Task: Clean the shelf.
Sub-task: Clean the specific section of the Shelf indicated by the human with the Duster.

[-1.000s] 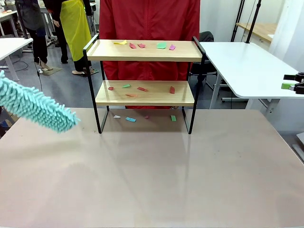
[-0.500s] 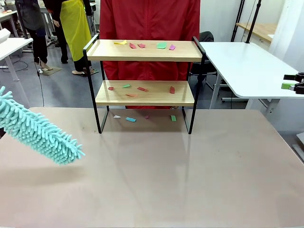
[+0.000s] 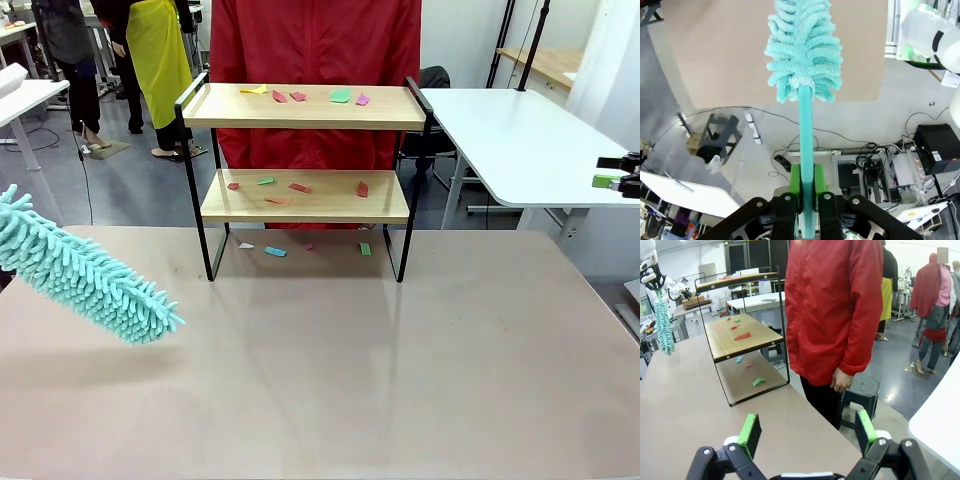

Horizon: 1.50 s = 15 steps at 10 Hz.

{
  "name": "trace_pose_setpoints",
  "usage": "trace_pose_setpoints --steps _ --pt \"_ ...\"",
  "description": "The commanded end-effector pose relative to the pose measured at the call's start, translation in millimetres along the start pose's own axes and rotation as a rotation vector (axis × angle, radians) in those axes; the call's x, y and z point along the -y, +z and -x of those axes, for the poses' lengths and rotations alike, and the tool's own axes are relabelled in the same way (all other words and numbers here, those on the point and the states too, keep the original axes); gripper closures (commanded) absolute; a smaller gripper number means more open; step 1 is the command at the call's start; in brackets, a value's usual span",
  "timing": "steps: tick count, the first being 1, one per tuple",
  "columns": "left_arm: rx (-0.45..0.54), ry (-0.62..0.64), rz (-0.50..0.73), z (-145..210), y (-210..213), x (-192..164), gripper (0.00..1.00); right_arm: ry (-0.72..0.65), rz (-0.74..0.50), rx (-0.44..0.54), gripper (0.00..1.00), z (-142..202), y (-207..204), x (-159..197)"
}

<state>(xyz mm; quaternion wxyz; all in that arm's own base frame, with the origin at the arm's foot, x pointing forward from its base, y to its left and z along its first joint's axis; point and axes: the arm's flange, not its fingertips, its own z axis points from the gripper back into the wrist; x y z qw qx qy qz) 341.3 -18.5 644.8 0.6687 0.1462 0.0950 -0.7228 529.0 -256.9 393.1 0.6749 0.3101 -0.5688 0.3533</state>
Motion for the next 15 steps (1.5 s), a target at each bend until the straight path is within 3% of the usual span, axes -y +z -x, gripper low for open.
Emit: trace_pose_setpoints --steps 1,15 --pt "-0.008 -0.013 -0.001 2.9 2.8 2.9 0.87 -0.006 0.01 -0.015 0.0 -7.7 -2.5 -1.4" --pt "-0.008 -0.013 -0.001 2.9 2.8 2.9 0.87 -0.006 0.01 -0.015 0.0 -7.7 -2.5 -1.4"
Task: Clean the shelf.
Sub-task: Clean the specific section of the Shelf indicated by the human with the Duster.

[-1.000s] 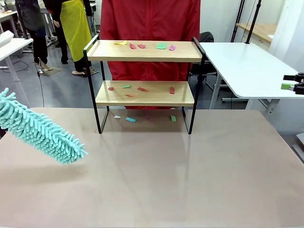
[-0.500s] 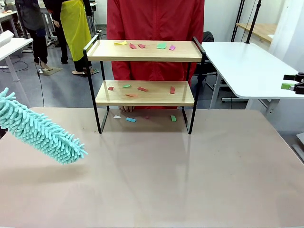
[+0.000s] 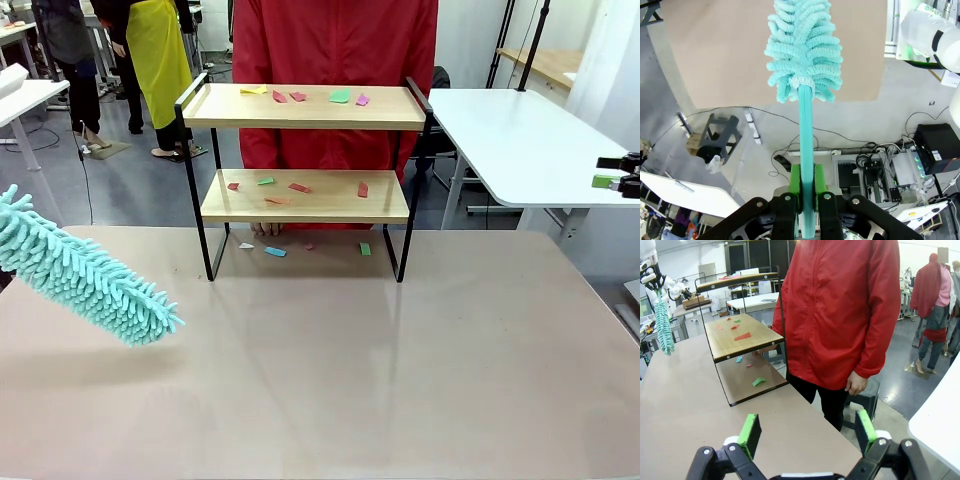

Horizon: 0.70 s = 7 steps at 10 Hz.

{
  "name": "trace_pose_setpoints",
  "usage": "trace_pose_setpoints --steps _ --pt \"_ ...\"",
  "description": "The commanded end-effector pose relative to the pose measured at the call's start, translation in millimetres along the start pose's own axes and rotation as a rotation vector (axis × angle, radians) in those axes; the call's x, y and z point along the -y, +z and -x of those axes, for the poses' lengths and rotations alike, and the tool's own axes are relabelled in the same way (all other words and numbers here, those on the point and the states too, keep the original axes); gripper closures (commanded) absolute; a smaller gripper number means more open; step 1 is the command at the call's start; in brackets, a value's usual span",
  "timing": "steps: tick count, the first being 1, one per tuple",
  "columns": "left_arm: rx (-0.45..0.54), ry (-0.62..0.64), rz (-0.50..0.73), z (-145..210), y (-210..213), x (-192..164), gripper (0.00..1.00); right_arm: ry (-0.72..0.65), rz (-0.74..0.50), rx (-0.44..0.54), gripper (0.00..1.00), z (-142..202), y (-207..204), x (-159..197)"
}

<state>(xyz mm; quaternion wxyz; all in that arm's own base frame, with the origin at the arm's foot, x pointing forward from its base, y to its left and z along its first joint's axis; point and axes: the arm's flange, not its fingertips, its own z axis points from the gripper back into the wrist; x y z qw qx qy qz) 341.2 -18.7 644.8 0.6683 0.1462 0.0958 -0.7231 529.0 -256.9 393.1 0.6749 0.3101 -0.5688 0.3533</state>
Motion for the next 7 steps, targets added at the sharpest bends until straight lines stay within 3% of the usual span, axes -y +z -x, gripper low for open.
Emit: trace_pose_setpoints --steps 1,6,7 --pt "-0.007 -0.012 -0.002 3.1 2.7 2.7 0.87 -0.006 0.01 -0.015 0.0 -7.7 -2.5 -1.4" --pt "0.0 0.0 0.0 0.0 0.0 0.0 0.87 -0.006 0.01 -0.015 0.0 -7.7 -2.5 -1.4" --pt "0.039 -0.052 -0.007 -1.1 -1.9 1.2 0.87 -0.006 0.01 -0.015 0.0 -7.7 -2.5 -1.4"
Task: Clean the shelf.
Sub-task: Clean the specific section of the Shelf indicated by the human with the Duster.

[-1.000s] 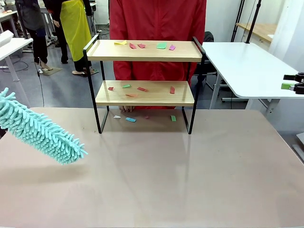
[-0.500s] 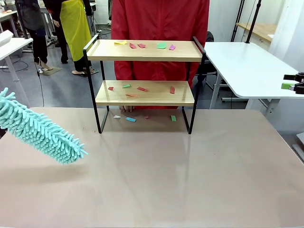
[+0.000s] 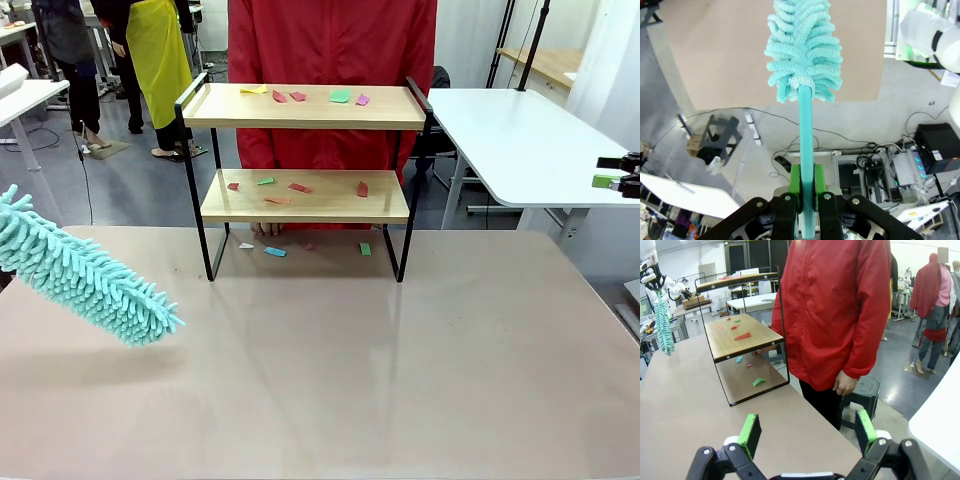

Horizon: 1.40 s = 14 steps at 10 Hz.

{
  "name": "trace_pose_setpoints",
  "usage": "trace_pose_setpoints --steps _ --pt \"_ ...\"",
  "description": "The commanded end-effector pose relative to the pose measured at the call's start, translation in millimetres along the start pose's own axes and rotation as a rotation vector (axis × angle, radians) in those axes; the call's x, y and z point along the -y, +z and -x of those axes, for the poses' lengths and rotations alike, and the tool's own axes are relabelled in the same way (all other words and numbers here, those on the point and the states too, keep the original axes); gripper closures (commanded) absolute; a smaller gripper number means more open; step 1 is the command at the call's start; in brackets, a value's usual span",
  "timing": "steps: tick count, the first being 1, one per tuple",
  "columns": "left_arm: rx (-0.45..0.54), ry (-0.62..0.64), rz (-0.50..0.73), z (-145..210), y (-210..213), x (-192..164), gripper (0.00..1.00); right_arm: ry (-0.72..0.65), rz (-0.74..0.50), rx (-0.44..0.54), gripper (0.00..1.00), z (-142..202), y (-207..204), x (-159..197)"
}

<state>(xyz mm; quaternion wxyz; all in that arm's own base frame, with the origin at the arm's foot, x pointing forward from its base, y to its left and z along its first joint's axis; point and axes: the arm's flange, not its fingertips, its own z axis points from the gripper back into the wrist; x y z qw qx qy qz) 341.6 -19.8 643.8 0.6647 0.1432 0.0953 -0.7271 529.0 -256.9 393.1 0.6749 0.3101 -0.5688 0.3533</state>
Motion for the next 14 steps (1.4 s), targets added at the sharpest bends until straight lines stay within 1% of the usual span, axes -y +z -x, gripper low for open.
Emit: trace_pose_setpoints --steps 1,2,4,5,6,7,8,9,10,11,12,13,14 --pt "0.079 -0.058 -0.018 0 -5 1 0.87 -0.006 0.01 -0.015 0.0 -8 -2 -1" --pt "0.134 -0.091 -0.035 -3 -16 2 0.87 -0.006 0.01 -0.015 0.0 -8 -2 -1" --pt "0.289 -0.147 -0.089 -7 -36 -4 0.87 -0.006 0.01 -0.015 0.0 -8 -2 -1" --pt "0.357 -0.155 -0.128 -17 -43 -12 0.87 -0.006 0.01 -0.015 0.0 -8 -2 -1" --pt "0.453 -0.135 -0.19 -35 -46 -19 0.87 -0.006 0.01 -0.015 0.0 -8 -2 -1" --pt "0.527 -0.125 -0.215 -57 -48 -22 0.87 -0.006 0.01 -0.015 0.0 -8 -2 -1" --pt "0.61 -0.056 -0.17 -78 -46 -25 0.87 -0.006 0.01 -0.015 0.0 -8 -2 -1" --pt "0.675 -0.046 -0.185 -100 -41 -23 0.87 -0.006 0.01 -0.015 0.0 -8 -2 -1" --pt "0.711 0.031 -0.163 -121 -37 -23 0.87 -0.006 0.01 -0.015 0.0 -8 -2 -1" --pt "0.734 0.149 -0.103 -144 -38 -24 0.87 -0.006 0.01 -0.015 0.0 -8 -2 -1" --pt "0.837 0.167 -0.062 -161 -38 -22 0.87 -0.006 0.01 -0.015 0.0 -8 -2 -1" --pt "0.859 0.259 -0.029 -178 -43 -18 0.87 -0.006 0.01 -0.015 0.0 -8 -2 -1" --pt "0.87 0.304 -0.019 -197 -50 -14 0.87 -0.006 0.01 -0.015 0.0 -8 -2 -1"
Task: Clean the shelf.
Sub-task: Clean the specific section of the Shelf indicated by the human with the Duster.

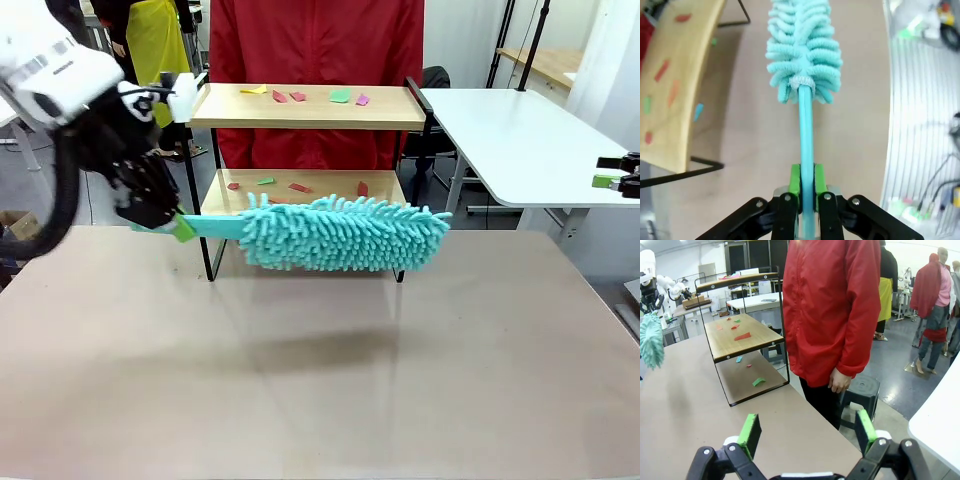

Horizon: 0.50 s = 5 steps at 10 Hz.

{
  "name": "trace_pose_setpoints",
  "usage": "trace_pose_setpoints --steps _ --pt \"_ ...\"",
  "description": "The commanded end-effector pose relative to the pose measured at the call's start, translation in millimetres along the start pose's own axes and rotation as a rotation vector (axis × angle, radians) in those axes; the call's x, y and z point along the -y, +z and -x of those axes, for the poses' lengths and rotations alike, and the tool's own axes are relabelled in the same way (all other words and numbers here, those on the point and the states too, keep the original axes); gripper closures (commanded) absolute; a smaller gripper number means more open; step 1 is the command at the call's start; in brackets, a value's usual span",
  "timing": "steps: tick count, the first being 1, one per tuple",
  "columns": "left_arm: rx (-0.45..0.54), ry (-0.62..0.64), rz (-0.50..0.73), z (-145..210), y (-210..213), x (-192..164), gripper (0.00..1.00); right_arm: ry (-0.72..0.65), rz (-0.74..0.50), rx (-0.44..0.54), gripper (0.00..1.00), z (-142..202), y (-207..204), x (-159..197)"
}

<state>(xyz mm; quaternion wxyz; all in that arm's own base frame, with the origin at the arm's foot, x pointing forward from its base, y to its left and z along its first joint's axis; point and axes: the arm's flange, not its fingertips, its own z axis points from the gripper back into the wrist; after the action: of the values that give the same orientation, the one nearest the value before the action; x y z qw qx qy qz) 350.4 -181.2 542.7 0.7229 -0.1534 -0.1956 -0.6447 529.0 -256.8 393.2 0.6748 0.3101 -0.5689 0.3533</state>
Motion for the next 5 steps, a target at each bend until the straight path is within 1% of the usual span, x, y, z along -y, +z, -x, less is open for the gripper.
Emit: trace_pose_setpoints --steps 1,2,3,4,5 --pt "0.06 0.108 -0.035 3 -28 17 0.87 -0.006 0.01 -0.015 0.0 -8 -2 -1" --pt "0.073 0.152 -0.029 3 -37 26 0.87 -0.006 0.01 -0.015 0.0 -8 -2 -1" --pt "0.028 0.219 -0.002 -4 -41 30 0.87 -0.006 0.01 -0.015 0.0 -8 -2 -1" --pt "0.031 0.109 -0.002 1 -29 12 0.87 -0.006 0.01 -0.015 0.0 -8 -2 -1" --pt "0.031 0.109 -0.002 1 -29 12 0.87 -0.006 0.01 -0.015 0.0 -8 -2 -1"
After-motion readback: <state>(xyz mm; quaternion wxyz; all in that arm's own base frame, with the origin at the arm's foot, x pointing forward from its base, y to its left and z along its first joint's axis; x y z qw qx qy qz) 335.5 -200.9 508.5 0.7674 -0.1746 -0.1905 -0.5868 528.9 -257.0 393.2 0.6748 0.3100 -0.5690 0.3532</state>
